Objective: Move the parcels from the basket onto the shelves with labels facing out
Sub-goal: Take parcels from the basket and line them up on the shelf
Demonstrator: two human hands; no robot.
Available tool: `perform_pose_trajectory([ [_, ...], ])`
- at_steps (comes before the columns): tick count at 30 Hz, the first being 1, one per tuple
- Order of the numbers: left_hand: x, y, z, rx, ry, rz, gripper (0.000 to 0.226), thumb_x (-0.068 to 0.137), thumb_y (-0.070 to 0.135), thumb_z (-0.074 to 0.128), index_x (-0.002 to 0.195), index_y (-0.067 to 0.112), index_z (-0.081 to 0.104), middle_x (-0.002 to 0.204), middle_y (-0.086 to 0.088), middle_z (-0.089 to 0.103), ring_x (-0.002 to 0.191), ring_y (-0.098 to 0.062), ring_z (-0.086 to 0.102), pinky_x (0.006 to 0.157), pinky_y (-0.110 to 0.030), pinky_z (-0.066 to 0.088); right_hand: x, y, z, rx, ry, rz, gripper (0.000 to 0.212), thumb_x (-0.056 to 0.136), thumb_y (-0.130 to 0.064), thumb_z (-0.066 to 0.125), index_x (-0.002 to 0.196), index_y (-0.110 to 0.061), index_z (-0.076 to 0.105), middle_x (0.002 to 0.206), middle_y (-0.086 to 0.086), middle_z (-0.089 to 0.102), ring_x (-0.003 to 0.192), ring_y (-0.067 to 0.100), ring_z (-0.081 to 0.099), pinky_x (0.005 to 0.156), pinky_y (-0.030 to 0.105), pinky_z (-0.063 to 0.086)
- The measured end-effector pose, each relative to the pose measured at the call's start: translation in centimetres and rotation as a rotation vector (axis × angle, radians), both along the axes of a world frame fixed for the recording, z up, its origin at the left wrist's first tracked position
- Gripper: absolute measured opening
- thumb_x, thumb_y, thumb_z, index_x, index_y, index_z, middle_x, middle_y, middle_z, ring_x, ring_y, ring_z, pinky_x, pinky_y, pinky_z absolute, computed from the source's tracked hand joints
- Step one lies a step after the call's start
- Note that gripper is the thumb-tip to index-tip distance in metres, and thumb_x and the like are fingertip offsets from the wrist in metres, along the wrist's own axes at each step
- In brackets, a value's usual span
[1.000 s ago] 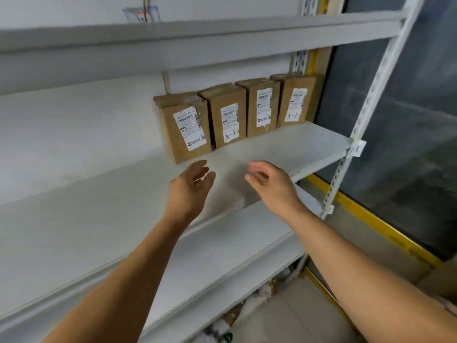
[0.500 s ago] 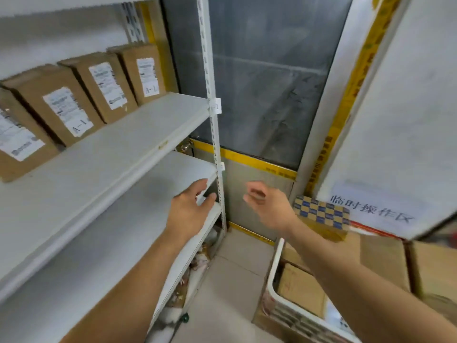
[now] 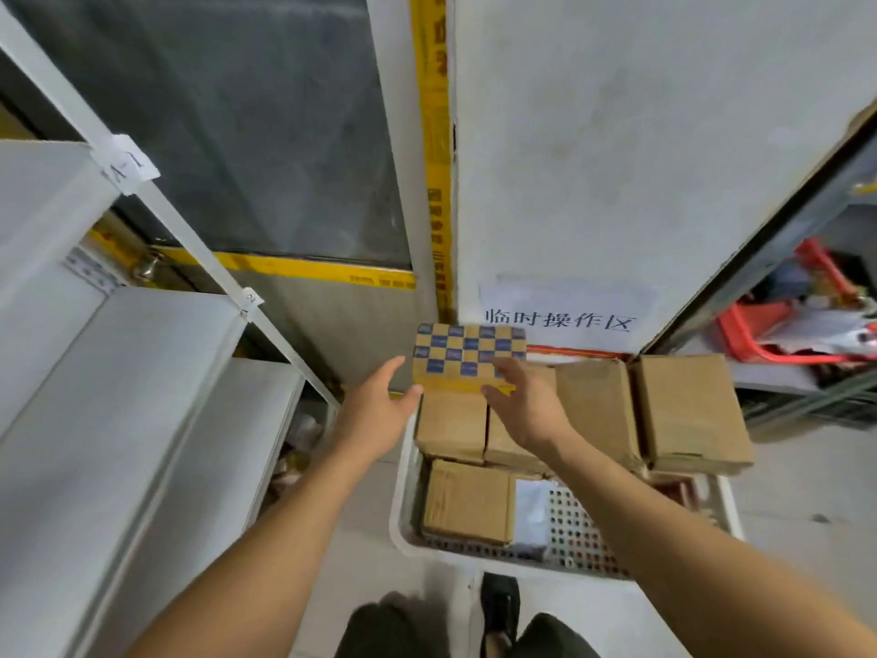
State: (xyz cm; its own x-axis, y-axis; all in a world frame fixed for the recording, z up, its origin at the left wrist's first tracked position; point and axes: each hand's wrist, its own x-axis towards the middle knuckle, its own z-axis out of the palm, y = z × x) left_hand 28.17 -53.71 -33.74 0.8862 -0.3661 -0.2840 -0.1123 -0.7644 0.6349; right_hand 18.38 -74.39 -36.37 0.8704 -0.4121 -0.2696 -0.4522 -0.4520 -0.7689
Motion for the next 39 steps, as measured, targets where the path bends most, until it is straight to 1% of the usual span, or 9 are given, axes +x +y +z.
perform_pose_trajectory([
  [10,6.7,-6.3,-5.8,-0.002,0.147,-0.036,0.06,0.103,0.03,0.066,0.157,0.022,0.04,0.152,-0.001,0.051,0.133,-0.016,0.05,0.098,-0.029,0.037,3.0,-4.3,-5.4,-0.017,0.114,-0.092,0.078,0.096,-0.035,0.076,0.16,-0.031,0.032,0.166,0.001,0.034,0.153,0.022,0.032,0.126,0.045,0.032],
  [13,9.1,-6.7,-8.3,0.016,0.219,-0.033,0.074,0.102,0.039,0.065,0.163,0.021,0.027,0.161,-0.003,0.043,0.146,-0.025,0.043,0.112,-0.04,0.039,4.3,-4.5,-7.2,0.002,0.134,-0.159,0.077,0.095,-0.032,0.077,0.158,-0.027,0.034,0.153,0.0,0.043,0.142,0.02,0.043,0.118,0.037,0.039],
  [16,11.0,-6.6,-10.8,0.035,0.312,-0.029,0.086,0.101,0.051,0.063,0.166,0.022,0.017,0.166,-0.004,0.038,0.151,-0.028,0.038,0.119,-0.049,0.036,5.7,-4.0,-8.3,0.057,0.147,-0.261,0.067,0.094,-0.032,0.077,0.149,-0.03,0.039,0.137,-0.007,0.051,0.129,0.017,0.053,0.112,0.042,0.049],
  [20,12.0,-6.3,-13.1,-0.002,0.378,-0.069,0.059,0.104,0.048,0.057,0.155,0.027,0.037,0.15,0.001,0.057,0.139,-0.025,0.053,0.109,-0.044,0.044,6.8,-3.0,-9.5,0.118,0.119,-0.343,0.061,0.097,-0.027,0.076,0.148,-0.026,0.042,0.116,-0.032,0.049,0.116,0.004,0.054,0.1,0.026,0.046],
  [27,11.5,-5.1,-13.1,-0.171,0.358,-0.018,0.056,0.106,0.041,0.058,0.155,0.031,0.033,0.141,0.008,0.056,0.128,-0.014,0.055,0.097,-0.035,0.046,5.5,-1.9,-9.6,0.215,0.028,-0.407,0.067,0.097,-0.028,0.076,0.152,-0.033,0.039,0.136,-0.012,0.054,0.127,0.01,0.057,0.103,0.026,0.047],
  [30,11.0,-4.2,-11.7,-0.235,0.419,0.094,0.065,0.102,0.036,0.067,0.155,0.029,0.03,0.136,0.01,0.054,0.115,-0.009,0.054,0.094,-0.035,0.043,4.3,-1.6,-8.7,0.28,-0.031,-0.419,0.063,0.094,-0.03,0.079,0.144,-0.037,0.042,0.141,-0.009,0.054,0.128,0.008,0.057,0.103,0.025,0.051],
  [32,10.6,-3.4,-11.4,-0.305,0.499,0.154,0.067,0.097,0.034,0.074,0.149,0.031,0.032,0.128,0.005,0.066,0.107,-0.007,0.061,0.106,-0.045,0.045,3.7,-1.5,-7.7,0.343,-0.062,-0.43,0.058,0.093,-0.028,0.08,0.135,-0.042,0.043,0.134,-0.016,0.056,0.122,0.001,0.059,0.096,0.019,0.053],
  [36,8.9,-2.6,-9.7,-0.409,0.591,0.199,0.105,0.085,0.032,0.087,0.162,0.027,0.015,0.144,0.006,0.059,0.135,-0.015,0.052,0.125,-0.053,0.028,2.3,-1.9,-6.2,0.418,-0.09,-0.427,0.06,0.095,-0.029,0.079,0.142,-0.037,0.042,0.137,-0.016,0.057,0.125,0.001,0.058,0.103,0.025,0.048],
  [39,6.8,-2.4,-8.3,-0.342,0.393,0.187,0.131,0.071,0.04,0.096,0.166,0.033,0.006,0.162,-0.001,0.037,0.15,-0.021,0.033,0.123,-0.05,0.027,1.6,-2.4,-5.4,0.374,-0.018,-0.413,0.047,0.097,-0.043,0.074,0.137,-0.034,0.051,0.14,-0.003,0.06,0.131,0.018,0.056,0.112,0.041,0.045],
])
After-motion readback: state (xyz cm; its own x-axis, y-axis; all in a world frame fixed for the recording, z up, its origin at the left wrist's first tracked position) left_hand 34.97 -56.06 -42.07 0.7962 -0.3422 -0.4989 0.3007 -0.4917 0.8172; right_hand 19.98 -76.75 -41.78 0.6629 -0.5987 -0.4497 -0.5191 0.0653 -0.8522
